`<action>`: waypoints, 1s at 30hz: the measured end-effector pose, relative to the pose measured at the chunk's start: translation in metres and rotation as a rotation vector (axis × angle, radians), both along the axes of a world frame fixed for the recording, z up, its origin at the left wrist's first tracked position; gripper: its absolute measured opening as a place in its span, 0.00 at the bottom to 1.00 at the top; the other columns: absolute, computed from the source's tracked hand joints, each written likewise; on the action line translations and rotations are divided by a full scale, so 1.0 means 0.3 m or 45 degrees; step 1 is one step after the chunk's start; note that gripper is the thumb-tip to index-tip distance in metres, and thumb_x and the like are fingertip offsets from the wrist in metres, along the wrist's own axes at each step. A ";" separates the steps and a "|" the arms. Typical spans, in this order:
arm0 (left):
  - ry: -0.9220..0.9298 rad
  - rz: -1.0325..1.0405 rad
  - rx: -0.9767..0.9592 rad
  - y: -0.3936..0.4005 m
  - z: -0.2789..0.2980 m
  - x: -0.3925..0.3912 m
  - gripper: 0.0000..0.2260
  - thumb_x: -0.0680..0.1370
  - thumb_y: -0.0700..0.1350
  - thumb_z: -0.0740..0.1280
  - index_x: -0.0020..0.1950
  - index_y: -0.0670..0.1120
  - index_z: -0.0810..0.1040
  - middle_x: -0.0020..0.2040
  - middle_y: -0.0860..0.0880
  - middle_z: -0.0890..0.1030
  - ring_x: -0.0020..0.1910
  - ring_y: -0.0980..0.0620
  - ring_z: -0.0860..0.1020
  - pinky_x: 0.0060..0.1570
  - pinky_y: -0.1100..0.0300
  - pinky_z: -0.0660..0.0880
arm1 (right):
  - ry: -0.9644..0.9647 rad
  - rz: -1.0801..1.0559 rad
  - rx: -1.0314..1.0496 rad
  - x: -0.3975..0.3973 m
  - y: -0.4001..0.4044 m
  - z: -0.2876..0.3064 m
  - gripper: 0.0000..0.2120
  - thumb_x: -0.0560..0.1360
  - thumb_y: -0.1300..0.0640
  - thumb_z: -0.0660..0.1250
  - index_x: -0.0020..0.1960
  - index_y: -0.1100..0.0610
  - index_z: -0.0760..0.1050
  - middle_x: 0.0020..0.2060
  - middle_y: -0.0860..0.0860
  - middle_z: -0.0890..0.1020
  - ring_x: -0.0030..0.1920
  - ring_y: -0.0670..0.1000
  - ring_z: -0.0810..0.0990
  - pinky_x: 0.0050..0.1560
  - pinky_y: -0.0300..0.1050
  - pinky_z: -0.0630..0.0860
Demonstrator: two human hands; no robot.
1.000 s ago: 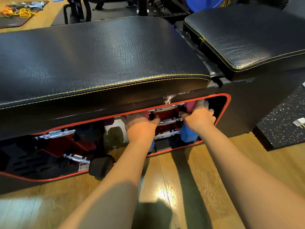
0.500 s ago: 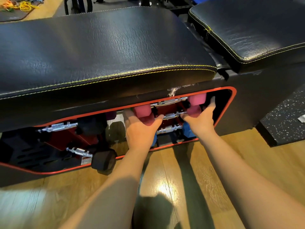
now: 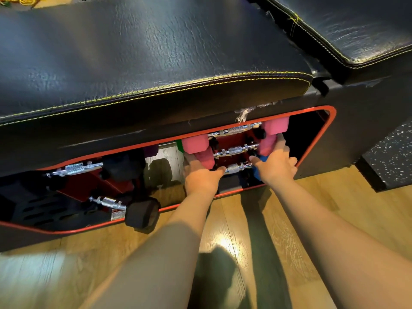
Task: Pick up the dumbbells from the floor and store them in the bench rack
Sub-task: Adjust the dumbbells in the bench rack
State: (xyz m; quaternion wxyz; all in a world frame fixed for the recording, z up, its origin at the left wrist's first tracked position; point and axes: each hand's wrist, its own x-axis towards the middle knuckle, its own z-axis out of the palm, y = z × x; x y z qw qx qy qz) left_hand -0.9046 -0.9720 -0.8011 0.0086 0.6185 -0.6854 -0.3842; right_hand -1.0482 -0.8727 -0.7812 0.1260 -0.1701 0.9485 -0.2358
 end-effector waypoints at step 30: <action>-0.048 0.100 -0.013 -0.006 0.021 0.004 0.48 0.62 0.78 0.63 0.66 0.41 0.71 0.57 0.42 0.77 0.59 0.41 0.76 0.55 0.49 0.76 | -0.063 0.012 0.100 0.013 -0.006 0.019 0.43 0.72 0.36 0.68 0.78 0.48 0.49 0.72 0.52 0.65 0.68 0.62 0.65 0.63 0.61 0.63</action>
